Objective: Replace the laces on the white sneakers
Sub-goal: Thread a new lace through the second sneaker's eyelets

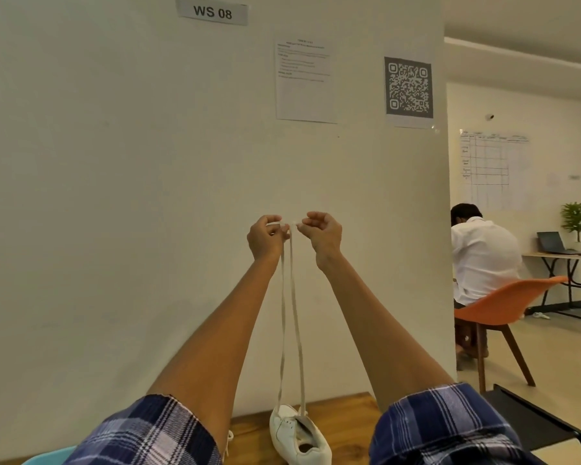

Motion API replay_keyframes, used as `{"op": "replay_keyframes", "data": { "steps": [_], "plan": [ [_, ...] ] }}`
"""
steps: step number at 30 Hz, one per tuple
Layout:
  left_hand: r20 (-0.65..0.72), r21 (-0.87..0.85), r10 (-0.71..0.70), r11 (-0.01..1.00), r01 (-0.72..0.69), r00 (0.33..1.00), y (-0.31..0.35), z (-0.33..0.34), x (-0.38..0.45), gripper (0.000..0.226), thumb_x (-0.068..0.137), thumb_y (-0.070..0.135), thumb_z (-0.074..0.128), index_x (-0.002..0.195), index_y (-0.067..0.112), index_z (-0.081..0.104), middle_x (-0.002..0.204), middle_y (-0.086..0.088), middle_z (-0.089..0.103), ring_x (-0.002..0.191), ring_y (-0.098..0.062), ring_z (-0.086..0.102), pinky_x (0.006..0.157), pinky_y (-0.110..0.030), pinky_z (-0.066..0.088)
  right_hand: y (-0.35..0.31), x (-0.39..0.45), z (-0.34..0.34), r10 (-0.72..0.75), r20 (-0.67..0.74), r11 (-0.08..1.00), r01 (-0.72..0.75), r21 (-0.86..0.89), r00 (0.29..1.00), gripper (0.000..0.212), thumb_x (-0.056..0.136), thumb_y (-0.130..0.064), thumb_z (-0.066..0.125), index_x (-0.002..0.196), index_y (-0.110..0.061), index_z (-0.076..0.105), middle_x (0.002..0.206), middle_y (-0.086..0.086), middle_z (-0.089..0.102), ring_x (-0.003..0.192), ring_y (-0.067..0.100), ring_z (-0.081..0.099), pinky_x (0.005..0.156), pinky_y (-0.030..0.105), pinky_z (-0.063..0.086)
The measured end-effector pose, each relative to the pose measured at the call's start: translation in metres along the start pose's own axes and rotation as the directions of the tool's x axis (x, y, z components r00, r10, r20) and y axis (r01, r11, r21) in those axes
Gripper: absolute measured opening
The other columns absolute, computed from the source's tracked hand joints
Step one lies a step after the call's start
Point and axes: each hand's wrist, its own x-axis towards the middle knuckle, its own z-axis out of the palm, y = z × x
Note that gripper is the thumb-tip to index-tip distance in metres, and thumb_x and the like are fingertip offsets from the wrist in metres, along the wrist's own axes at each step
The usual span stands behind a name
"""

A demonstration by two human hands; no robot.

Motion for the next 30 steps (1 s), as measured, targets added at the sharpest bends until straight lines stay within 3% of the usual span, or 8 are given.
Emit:
{"op": "replay_keyframes", "data": {
  "steps": [4, 8, 14, 17, 21, 24, 26, 30],
  "plan": [
    [0.003, -0.006, 0.016, 1.000, -0.016, 1.000, -0.016, -0.006, 0.006, 0.015, 0.090, -0.003, 0.057, 0.104, -0.001, 0.060, 0.094, -0.017, 0.068, 0.074, -0.020, 0.064, 0.061, -0.013, 0.055, 0.013, 0.007, -0.023, 0.034, -0.098, 0.997, -0.027, 0.076, 0.995, 0.029, 0.076, 0.017, 0.063, 0.087, -0.009, 0.056, 0.076, 0.004, 0.065, 0.061, 0.003, 0.063, 0.059, 0.013, 0.049],
    [0.013, -0.014, 0.030, 0.999, -0.030, 0.999, -0.027, -0.007, 0.013, 0.015, 0.091, -0.003, 0.056, 0.105, -0.002, 0.060, 0.093, -0.014, 0.067, 0.071, -0.016, 0.063, 0.061, -0.012, 0.055, 0.014, 0.022, -0.045, 0.090, -0.270, 0.962, -0.014, 0.273, 0.959, 0.025, 0.081, 0.017, 0.060, 0.080, -0.007, 0.054, 0.078, 0.010, 0.065, 0.073, 0.013, 0.063, 0.073, 0.020, 0.053],
    [0.090, -0.056, -0.035, 0.998, 0.040, 0.995, -0.038, 0.013, 0.011, 0.021, 0.088, 0.002, 0.063, 0.107, 0.002, 0.057, 0.092, -0.013, 0.068, 0.066, -0.013, 0.062, 0.073, -0.025, 0.057, 0.008, 0.027, -0.036, 0.045, -0.094, 0.983, -0.028, 0.180, 0.995, 0.023, 0.081, 0.002, 0.069, 0.075, -0.016, 0.057, 0.077, -0.001, 0.067, 0.066, 0.004, 0.061, 0.054, 0.015, 0.043],
    [0.104, -0.052, -0.070, 0.996, 0.076, 0.992, -0.041, 0.024, 0.007, 0.008, 0.091, 0.002, 0.057, 0.098, 0.003, 0.060, 0.094, -0.016, 0.068, 0.064, -0.012, 0.061, 0.066, -0.021, 0.056, 0.009, 0.027, -0.029, 0.021, -0.053, 0.994, -0.016, 0.106, 0.998, 0.021, 0.084, 0.000, 0.067, 0.075, -0.017, 0.057, 0.079, 0.001, 0.067, 0.070, 0.008, 0.061, 0.058, 0.019, 0.042],
    [0.000, 0.223, -0.167, 0.961, 0.163, 0.986, -0.066, 0.023, -0.005, 0.025, 0.093, 0.000, 0.049, 0.117, 0.005, 0.051, 0.108, -0.014, 0.064, 0.084, -0.025, 0.062, 0.069, -0.028, 0.050, 0.041, 0.017, -0.035, 0.117, -0.052, 0.992, -0.115, 0.045, 0.992, 0.015, 0.089, -0.002, 0.061, 0.084, -0.012, 0.051, 0.077, 0.004, 0.065, 0.068, 0.017, 0.061, 0.066, 0.029, 0.049],
    [-0.117, 0.440, -0.166, 0.875, 0.201, 0.979, -0.096, 0.003, -0.016, 0.027, 0.093, -0.002, 0.038, 0.116, 0.011, 0.046, 0.105, -0.013, 0.063, 0.092, -0.031, 0.061, 0.068, -0.034, 0.044, 0.079, 0.009, -0.056, 0.286, -0.145, 0.954, -0.267, 0.136, 0.947, 0.026, 0.089, 0.006, 0.055, 0.087, -0.014, 0.038, 0.071, 0.009, 0.057, 0.041, 0.016, 0.054, 0.046, 0.024, 0.051],
    [-0.181, 0.519, -0.107, 0.834, 0.187, 0.978, -0.111, -0.016, -0.008, 0.029, 0.092, -0.003, 0.036, 0.105, 0.012, 0.058, 0.104, -0.012, 0.066, 0.093, -0.030, 0.062, 0.070, -0.033, 0.044, 0.098, 0.011, -0.080, 0.331, -0.287, 0.944, -0.322, 0.079, 0.899, 0.028, 0.088, 0.009, 0.049, 0.079, -0.015, 0.038, 0.074, 0.010, 0.052, 0.041, 0.015, 0.052, 0.036, 0.017, 0.042],
    [-0.328, 0.577, 0.042, 0.800, 0.166, 0.944, -0.115, -0.047, 0.028, 0.036, 0.086, -0.006, 0.037, 0.102, 0.010, 0.065, 0.112, -0.011, 0.063, 0.100, -0.028, 0.059, 0.075, -0.032, 0.041, 0.099, 0.033, -0.118, -0.140, -0.588, 0.923, -0.109, -0.368, 0.797, 0.027, 0.080, 0.013, 0.037, 0.082, -0.011, 0.050, 0.079, 0.006, 0.053, 0.074, 0.017, 0.049, 0.058, 0.011, 0.040]
  ]
}}
